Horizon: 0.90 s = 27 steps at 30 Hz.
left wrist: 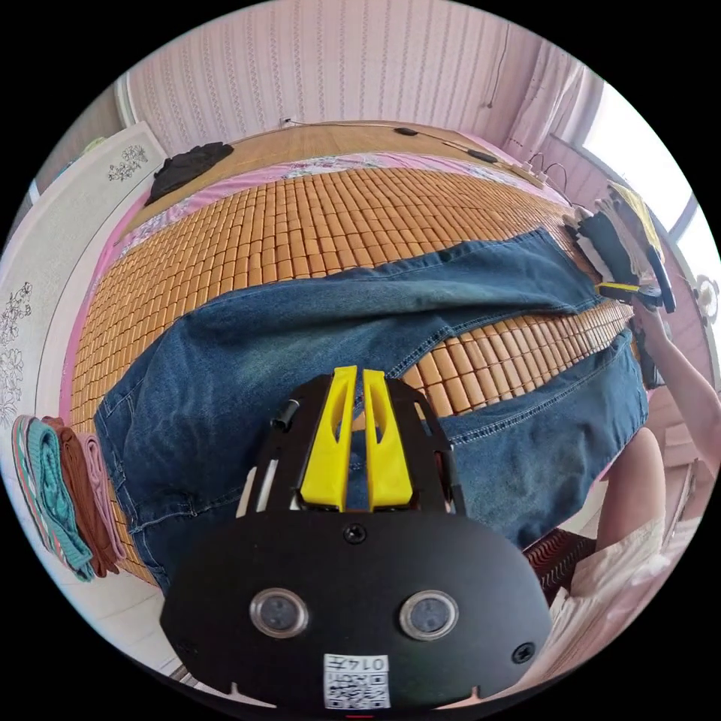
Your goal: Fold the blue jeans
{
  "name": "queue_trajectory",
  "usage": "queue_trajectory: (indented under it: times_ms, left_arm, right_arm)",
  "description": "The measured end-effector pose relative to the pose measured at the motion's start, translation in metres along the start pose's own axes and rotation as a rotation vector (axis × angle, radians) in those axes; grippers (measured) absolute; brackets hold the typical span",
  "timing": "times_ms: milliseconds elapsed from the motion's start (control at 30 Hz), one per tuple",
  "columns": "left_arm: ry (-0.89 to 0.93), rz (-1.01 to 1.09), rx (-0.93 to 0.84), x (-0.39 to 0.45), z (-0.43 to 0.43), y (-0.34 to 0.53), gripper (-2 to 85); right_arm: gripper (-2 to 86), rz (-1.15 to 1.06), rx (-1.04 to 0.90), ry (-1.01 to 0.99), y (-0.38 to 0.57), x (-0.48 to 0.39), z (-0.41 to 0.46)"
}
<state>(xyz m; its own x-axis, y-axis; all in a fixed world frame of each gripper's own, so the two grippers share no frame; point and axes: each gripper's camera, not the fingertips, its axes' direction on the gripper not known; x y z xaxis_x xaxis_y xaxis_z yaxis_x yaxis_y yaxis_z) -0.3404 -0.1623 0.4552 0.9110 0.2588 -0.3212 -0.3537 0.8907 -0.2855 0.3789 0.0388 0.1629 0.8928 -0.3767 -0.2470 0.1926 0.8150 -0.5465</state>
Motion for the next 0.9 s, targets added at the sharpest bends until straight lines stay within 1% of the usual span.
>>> queue_trajectory:
  times_ms: [33,67,100,133,167,200,233,300,400,500,600,700,767,833,867,900]
  left_arm:
    - [-0.004,0.000,-0.026,-0.002,0.008,-0.003,-0.4]
    - [-0.002,0.008,-0.104,-0.004,0.025,-0.007,-0.6]
    - [0.028,0.013,-0.113,-0.007,0.030,-0.006,-0.8]
    - [0.050,0.015,-0.123,-0.009,0.030,-0.005,-0.8]
    - [0.112,0.017,-0.173,-0.012,0.033,-0.004,-0.9]
    - [0.126,0.037,-0.187,-0.014,0.032,-0.002,-0.9]
    - [0.143,0.061,-0.206,-0.013,0.033,0.000,-0.9]
    - [0.139,0.093,-0.168,-0.011,0.032,0.009,-1.0]
    - [0.143,0.034,-0.126,-0.013,0.024,0.013,-1.0]
    - [0.187,0.070,-0.053,0.003,-0.004,0.029,-1.0]
    - [0.214,0.163,-0.049,0.039,-0.024,0.056,-1.0]
    - [0.217,0.221,-0.065,0.077,-0.025,0.082,-1.0]
    - [0.218,0.230,-0.074,0.094,-0.019,0.094,-1.0]
    - [0.209,0.220,-0.122,0.103,-0.007,0.102,-1.0]
    - [0.189,0.221,-0.129,0.107,-0.003,0.108,-1.0]
    - [0.176,0.236,-0.105,0.107,-0.007,0.112,-1.0]
  right_arm:
    - [-0.4,0.004,-0.044,0.024,-0.014,-0.004,0.016]
    - [-0.4,-0.010,-0.104,0.082,-0.022,-0.007,0.032]
    - [-0.5,-0.029,-0.082,0.102,-0.024,-0.009,0.034]
    - [-0.5,-0.025,-0.087,0.212,-0.027,-0.008,0.039]
    - [-0.5,-0.062,-0.102,0.259,-0.030,-0.006,0.046]
    - [-0.5,-0.068,-0.098,0.268,-0.031,-0.004,0.046]
    - [-0.6,-0.075,-0.098,0.267,-0.035,0.002,0.047]
    - [-0.7,-0.052,-0.111,0.227,-0.043,0.010,0.046]
    - [-0.8,-0.007,-0.127,0.179,-0.045,0.018,0.037]
    - [-0.9,0.058,-0.006,0.113,-0.015,0.031,-0.004]
    - [-0.9,0.071,0.069,0.003,0.043,0.044,-0.043]
    - [-0.9,0.139,0.040,-0.048,0.102,0.061,-0.050]
    - [-0.9,0.176,-0.032,-0.036,0.129,0.068,-0.032]
    - [-0.8,0.182,-0.103,0.000,0.134,0.072,-0.012]
    - [-0.7,0.188,-0.057,-0.002,0.134,0.075,-0.013]
    - [-0.6,0.212,-0.071,0.025,0.132,0.078,-0.011]
